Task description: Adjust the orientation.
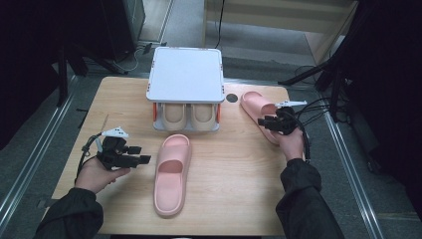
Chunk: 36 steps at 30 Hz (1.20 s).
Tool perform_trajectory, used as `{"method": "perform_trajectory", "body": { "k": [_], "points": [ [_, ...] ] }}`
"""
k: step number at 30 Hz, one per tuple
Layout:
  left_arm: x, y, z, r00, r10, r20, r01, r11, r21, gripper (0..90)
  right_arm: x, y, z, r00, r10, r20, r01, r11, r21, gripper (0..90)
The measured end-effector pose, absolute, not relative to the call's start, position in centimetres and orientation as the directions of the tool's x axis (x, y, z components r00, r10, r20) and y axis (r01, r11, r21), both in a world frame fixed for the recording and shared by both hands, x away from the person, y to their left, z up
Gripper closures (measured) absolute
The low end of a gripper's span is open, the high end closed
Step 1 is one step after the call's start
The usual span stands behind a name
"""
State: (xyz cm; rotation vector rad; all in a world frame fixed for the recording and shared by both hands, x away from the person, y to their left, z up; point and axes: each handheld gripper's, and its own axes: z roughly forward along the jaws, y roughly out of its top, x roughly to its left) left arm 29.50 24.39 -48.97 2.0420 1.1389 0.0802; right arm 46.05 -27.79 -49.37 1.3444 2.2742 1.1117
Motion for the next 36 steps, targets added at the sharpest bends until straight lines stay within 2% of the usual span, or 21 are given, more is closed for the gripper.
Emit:
{"method": "perform_trajectory", "body": {
  "k": [4, 10, 12, 13, 15, 18, 20, 22, 36],
  "points": [
    [29.5, 24.4, -49.0, 0.588, 0.755, -0.291, 0.696, -0.289, 0.657, 39.7, 47.1, -27.5, -49.7, -0.520, 0.845, 0.126, 0.630, 0.280, 0.724, 56.0],
    [29.5, 24.6, -48.9, 0.586, 0.755, -0.295, 0.695, -0.281, 0.661, 40.2, 49.0, -26.8, -50.4, -0.487, 0.864, 0.131, 0.658, 0.264, 0.705, 58.2],
    [29.5, 24.7, -49.0, 0.584, 0.754, -0.299, 0.698, -0.279, 0.660, 40.3, 49.5, -26.3, -50.8, -0.470, 0.873, 0.125, 0.674, 0.264, 0.690, 65.8],
    [29.5, 24.7, -49.1, 0.584, 0.755, -0.298, 0.698, -0.279, 0.660, 40.3, 49.5, -26.3, -50.8, -0.470, 0.873, 0.125, 0.674, 0.264, 0.690, 65.8],
    [29.5, 24.8, -49.1, 0.581, 0.756, -0.302, 0.700, -0.276, 0.658, 40.3, 49.5, -26.2, -50.8, -0.462, 0.881, 0.105, 0.670, 0.269, 0.691, 74.8],
    [29.5, 24.9, -49.1, 0.579, 0.758, -0.302, 0.703, -0.275, 0.656, 40.4, 49.4, -26.1, -50.7, -0.468, 0.878, 0.105, 0.666, 0.272, 0.694, 79.8],
    [29.5, 24.9, -49.1, 0.578, 0.758, -0.301, 0.703, -0.276, 0.656, 40.4, 49.2, -25.9, -50.5, -0.500, 0.863, 0.074, 0.648, 0.316, 0.694, 82.1],
    [29.5, 24.8, -49.2, 0.575, 0.761, -0.299, 0.705, -0.277, 0.653, 40.4, 48.9, -25.8, -50.3, -0.515, 0.855, 0.051, 0.633, 0.340, 0.696, 83.4],
    [29.6, 24.7, -49.3, 0.569, 0.758, -0.317, 0.716, -0.267, 0.645, 40.2, 46.3, -26.8, -48.4, -0.534, 0.842, 0.069, 0.615, 0.331, 0.716, 85.6]
  ]
}}
